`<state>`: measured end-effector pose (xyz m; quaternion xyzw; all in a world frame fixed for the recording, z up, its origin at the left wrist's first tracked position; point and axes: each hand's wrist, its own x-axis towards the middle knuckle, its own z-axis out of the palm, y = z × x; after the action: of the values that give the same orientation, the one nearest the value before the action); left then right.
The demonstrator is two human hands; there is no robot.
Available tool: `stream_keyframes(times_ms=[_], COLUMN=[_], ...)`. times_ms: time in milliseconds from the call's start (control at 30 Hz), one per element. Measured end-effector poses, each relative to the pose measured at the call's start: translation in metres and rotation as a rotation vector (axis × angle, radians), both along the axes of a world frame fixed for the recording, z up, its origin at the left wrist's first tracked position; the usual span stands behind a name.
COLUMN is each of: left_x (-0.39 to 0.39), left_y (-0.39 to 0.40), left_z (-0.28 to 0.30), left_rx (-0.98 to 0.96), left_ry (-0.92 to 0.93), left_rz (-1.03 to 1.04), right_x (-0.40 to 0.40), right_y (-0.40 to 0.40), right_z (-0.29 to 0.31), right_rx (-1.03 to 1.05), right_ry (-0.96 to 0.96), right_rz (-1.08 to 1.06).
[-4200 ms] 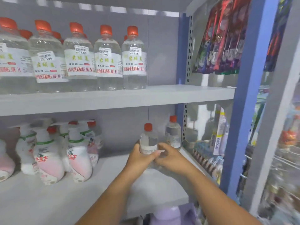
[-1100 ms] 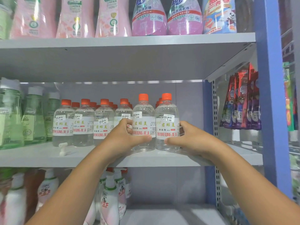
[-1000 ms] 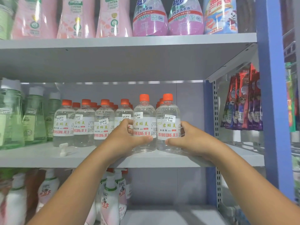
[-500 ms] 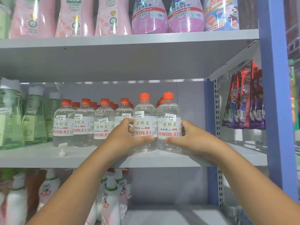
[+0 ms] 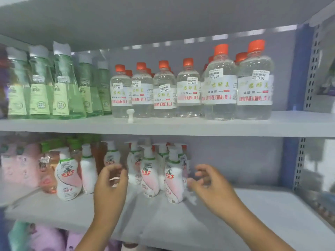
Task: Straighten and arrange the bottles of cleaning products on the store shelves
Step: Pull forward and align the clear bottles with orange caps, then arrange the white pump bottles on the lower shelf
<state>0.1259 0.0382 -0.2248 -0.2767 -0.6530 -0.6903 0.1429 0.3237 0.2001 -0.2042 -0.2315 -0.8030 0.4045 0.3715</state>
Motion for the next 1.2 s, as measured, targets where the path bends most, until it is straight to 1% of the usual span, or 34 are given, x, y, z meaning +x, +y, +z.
stream_keyframes(times_ms=[33, 67, 100, 167, 233, 300, 400, 500, 533, 633, 700, 767, 833, 867, 900, 933, 967, 1000, 1033, 1067, 1133, 1167, 1200], left_x=[-0.017, -0.030, -0.042, -0.060, -0.072, -0.077, -0.084, -0.092, -0.097, -0.111, -0.131, -0.158, -0.172, -0.172, -0.169, -0.159, -0.148, -0.132, -0.114, -0.098, -0.080, -0.077, -0.075], left_y=[-0.002, -0.003, -0.002, 0.004, 0.015, 0.028, 0.055, 0.087, 0.092, 0.079, 0.060, 0.046, 0.037, 0.035, 0.033, 0.031, 0.030, 0.031, 0.035, 0.044, 0.075, 0.093, 0.108], left_z=[-0.010, -0.017, -0.024, -0.033, -0.041, -0.045, -0.041, -0.037, -0.038, -0.041, -0.043, -0.046, -0.042, -0.041, -0.041, -0.041, -0.042, -0.040, -0.036, -0.030, -0.021, -0.020, -0.019], left_rx=[-0.050, -0.088, -0.121, -0.189, -0.314, -0.429, -0.495, -0.621, -0.635, -0.542, -0.484, -0.492, -0.544, -0.550, -0.542, -0.509, -0.434, -0.351, -0.286, -0.266, -0.345, -0.388, -0.441], left_ry=[-0.027, -0.049, -0.072, -0.126, -0.147, -0.114, -0.115, -0.113, -0.103, -0.101, -0.083, -0.065, -0.075, -0.088, -0.069, 0.000, 0.116, 0.228, 0.298, 0.299, 0.177, 0.094, 0.063], left_rz=[-0.003, -0.011, -0.030, -0.115, -0.212, -0.311, -0.416, -0.311, -0.278, -0.237, -0.167, -0.103, -0.076, -0.067, -0.016, 0.073, 0.161, 0.181, 0.106, -0.037, -0.279, -0.333, -0.327], right_x=[-0.025, -0.047, -0.068, -0.102, -0.122, -0.127, -0.115, -0.092, -0.084, -0.061, -0.050, -0.046, -0.043, -0.042, -0.042, -0.043, -0.048, -0.056, -0.067, -0.081, -0.111, -0.124, -0.135], right_y=[0.007, 0.014, 0.019, 0.024, 0.019, 0.011, 0.010, 0.026, 0.034, 0.057, 0.073, 0.085, 0.092, 0.094, 0.095, 0.088, 0.080, 0.070, 0.062, 0.054, 0.051, 0.049, 0.050], right_z=[-0.014, -0.027, -0.038, -0.052, -0.056, -0.055, -0.057, -0.053, -0.051, -0.048, -0.053, -0.055, -0.054, -0.055, -0.055, -0.055, -0.055, -0.055, -0.056, -0.054, -0.054, -0.052, -0.052], right_rx=[-0.077, -0.103, -0.118, -0.150, -0.124, -0.088, -0.093, -0.108, -0.115, -0.101, -0.082, -0.106, -0.147, -0.117, -0.041, 0.043, 0.119, 0.183, 0.208, 0.176, 0.017, -0.069, -0.107], right_ry=[-0.117, -0.180, -0.203, -0.193, -0.143, -0.112, -0.064, 0.013, 0.024, 0.028, 0.017, 0.002, -0.026, -0.040, -0.039, -0.026, 0.008, 0.017, 0.004, -0.030, -0.030, 0.010, 0.017], right_rz=[0.001, -0.005, -0.024, -0.100, -0.187, -0.265, -0.354, -0.506, -0.547, -0.653, -0.731, -0.753, -0.735, -0.769, -0.828, -0.875, -0.878, -0.833, -0.747, -0.647, -0.492, -0.409, -0.335])
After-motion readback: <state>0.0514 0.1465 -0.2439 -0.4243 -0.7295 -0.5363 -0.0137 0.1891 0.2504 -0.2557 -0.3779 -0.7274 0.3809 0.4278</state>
